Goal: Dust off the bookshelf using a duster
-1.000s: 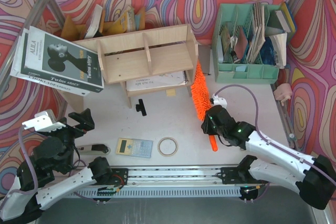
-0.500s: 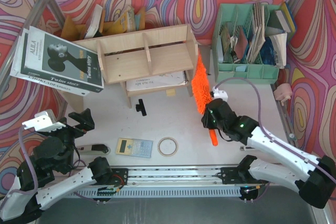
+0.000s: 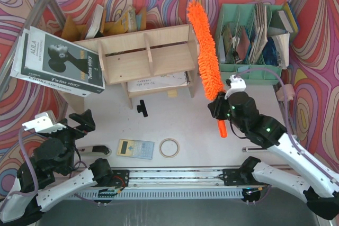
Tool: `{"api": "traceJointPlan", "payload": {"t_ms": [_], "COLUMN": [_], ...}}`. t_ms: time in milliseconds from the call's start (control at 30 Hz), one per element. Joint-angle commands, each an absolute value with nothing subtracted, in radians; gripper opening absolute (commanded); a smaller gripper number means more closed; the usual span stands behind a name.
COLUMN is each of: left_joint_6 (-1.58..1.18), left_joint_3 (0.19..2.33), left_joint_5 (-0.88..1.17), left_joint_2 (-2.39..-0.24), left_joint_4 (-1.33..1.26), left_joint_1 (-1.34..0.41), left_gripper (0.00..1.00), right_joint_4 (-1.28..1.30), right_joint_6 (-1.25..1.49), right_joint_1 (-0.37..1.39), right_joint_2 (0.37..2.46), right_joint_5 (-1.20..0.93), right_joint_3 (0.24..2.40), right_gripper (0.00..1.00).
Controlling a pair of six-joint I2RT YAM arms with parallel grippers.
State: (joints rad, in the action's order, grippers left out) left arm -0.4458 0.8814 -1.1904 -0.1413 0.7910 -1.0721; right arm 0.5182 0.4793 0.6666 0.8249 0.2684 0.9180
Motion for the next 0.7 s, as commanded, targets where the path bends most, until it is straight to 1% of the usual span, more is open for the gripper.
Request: {"api": "traceJointPlan", "payload": {"t_ms": [0,100,167,367,500,667], "left_joint_6": [-0.449,-0.451,-0.451,-0.451,-0.451,-0.448], "left_joint_3": [0.874,0.874,0.873,0.872,0.872,0.870], "left_joint_5": [-1.206,-1.207,-1.207,-1.207,-1.207,-1.208], "left_joint_2": [-0.142,-0.135,-0.133,-0.136,-0.144,-0.149], "left_joint_4": [0.795,0.795,0.795,0.793,0.792,0.790], "left_joint_1": [-1.075,-1.075,-1.075,-1.075,-1.075,-1.075], "left_gripper": [0.99,0.98,0.99,0.98,0.98,0.99], "right_joint_4": [0.488,0.477,0.458,0.407,0.361,0.347], "right_joint_6": [0.388,0.344,0.306,0.291,0.314,0.323], "right_joint_1": [0.669,0.669,0.669,0.669,0.669,0.669], "right_joint_2": [0.750,0.722,0.705,0.650,0.601,0.596], "right_joint_5": [0.285,0.228,0.141,-0.056,-0.106,-0.155], "right_joint_3": [1.008,1.010,0.989,0.881,0.822,0.798], "right_gripper": [0.00,0.00,0.00,0.00,0.00,0.00]}}
